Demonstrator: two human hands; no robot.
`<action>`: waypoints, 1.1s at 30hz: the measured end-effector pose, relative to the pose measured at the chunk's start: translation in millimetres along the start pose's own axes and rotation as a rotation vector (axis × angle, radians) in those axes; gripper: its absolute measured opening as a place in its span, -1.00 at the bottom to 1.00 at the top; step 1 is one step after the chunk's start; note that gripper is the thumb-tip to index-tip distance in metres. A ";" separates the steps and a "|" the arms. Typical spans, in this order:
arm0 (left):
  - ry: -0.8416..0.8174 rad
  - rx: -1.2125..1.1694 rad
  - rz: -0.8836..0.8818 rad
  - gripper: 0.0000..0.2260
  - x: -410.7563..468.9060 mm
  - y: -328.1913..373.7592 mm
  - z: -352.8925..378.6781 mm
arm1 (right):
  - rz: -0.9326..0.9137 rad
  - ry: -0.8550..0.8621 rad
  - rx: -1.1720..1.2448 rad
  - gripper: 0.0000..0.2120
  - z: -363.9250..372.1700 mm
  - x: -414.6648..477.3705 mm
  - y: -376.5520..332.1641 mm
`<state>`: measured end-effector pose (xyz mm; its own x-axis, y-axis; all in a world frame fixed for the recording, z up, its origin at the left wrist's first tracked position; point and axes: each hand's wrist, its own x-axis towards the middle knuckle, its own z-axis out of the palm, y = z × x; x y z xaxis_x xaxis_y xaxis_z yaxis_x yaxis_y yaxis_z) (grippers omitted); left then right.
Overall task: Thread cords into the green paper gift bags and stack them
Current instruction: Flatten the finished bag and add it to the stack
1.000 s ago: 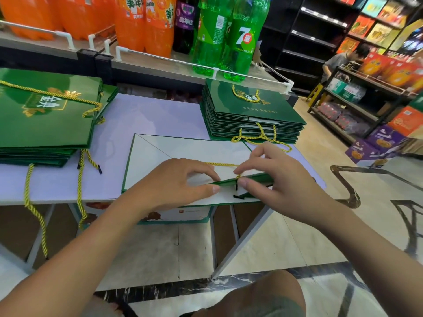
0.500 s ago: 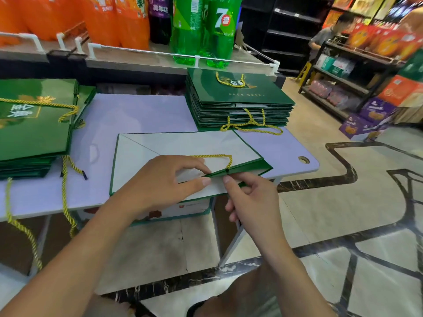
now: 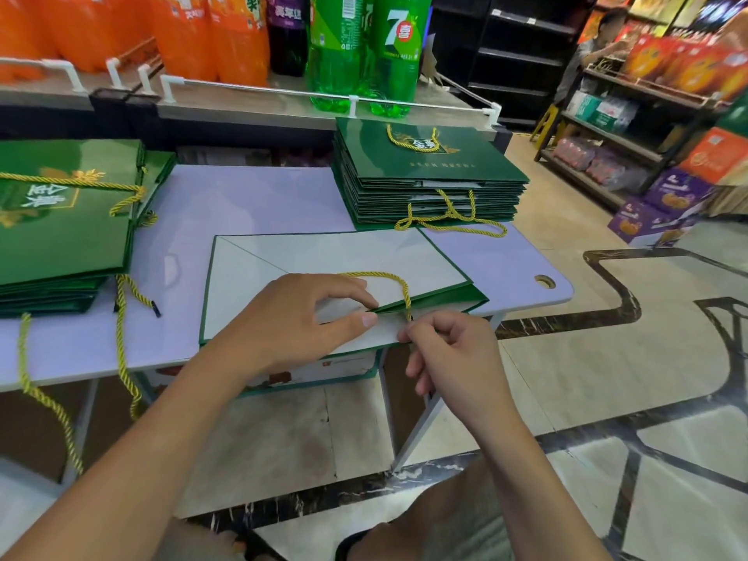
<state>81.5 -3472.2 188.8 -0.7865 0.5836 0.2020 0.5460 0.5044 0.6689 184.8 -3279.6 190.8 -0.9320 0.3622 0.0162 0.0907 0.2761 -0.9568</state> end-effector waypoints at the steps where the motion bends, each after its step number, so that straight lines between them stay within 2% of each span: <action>1: -0.001 0.000 0.002 -0.82 0.0 -0.1 0.0 | 0.000 -0.024 0.005 -0.81 -0.7 -1.1 -0.6; 4: 0.002 0.005 0.004 -0.81 -0.2 0.0 -0.6 | -0.027 -0.120 -0.041 -0.74 -1.3 -6.7 -0.5; 6: -0.001 0.033 0.008 -0.77 -0.6 1.0 -1.0 | -0.095 -0.128 -0.117 -0.69 -2.9 -12.0 2.4; 9: -0.026 0.070 0.030 -0.68 -1.2 3.5 -2.3 | -0.317 0.061 -0.263 -0.71 -10.1 -21.2 6.9; 11: -0.013 0.006 0.050 -0.74 -0.5 6.6 -4.5 | -0.409 0.167 -0.371 -0.84 -14.1 -27.9 8.5; 12: 0.016 -0.031 0.061 -0.80 0.2 8.2 -6.3 | -0.416 0.165 -0.435 -0.92 -14.3 -30.7 10.4; 14: 0.107 -0.027 0.085 -0.90 2.7 12.8 -12.7 | -0.392 0.117 -0.566 -0.75 -13.1 -33.7 16.4; 15: 0.140 0.004 0.096 -0.89 4.6 15.2 -17.9 | -0.410 0.121 -0.609 -0.68 -13.0 -33.4 20.2; 18: 0.068 0.200 0.092 -0.79 16.6 23.9 -40.2 | -0.549 0.157 -0.727 -0.62 -9.4 -32.2 25.1; 21: -0.099 0.495 -0.008 -0.65 43.2 26.3 -52.5 | -0.485 0.056 -0.975 -0.43 1.1 -34.4 23.1; 23: -0.161 0.556 -0.014 -0.58 62.2 25.5 -46.9 | -0.448 -0.013 -1.087 -0.31 9.3 -35.1 24.0; 26: -0.250 0.527 0.007 -0.63 81.0 19.7 -31.3 | -0.425 -0.041 -1.102 -0.24 16.2 -32.1 23.3; 30: -0.247 0.416 0.051 -0.97 91.5 16.1 -23.1 | -0.421 -0.075 -1.114 -0.26 16.0 -30.0 25.1; 33: -0.276 0.211 -0.042 -0.94 93.8 22.9 -26.4 | -0.428 -0.075 -1.138 -0.28 14.6 -30.1 26.6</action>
<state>12.6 -3422.7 241.9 -0.7174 0.6953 -0.0425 0.5855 0.6350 0.5039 210.1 -3296.1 160.7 -0.9765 0.0089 0.2153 -0.0078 0.9970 -0.0766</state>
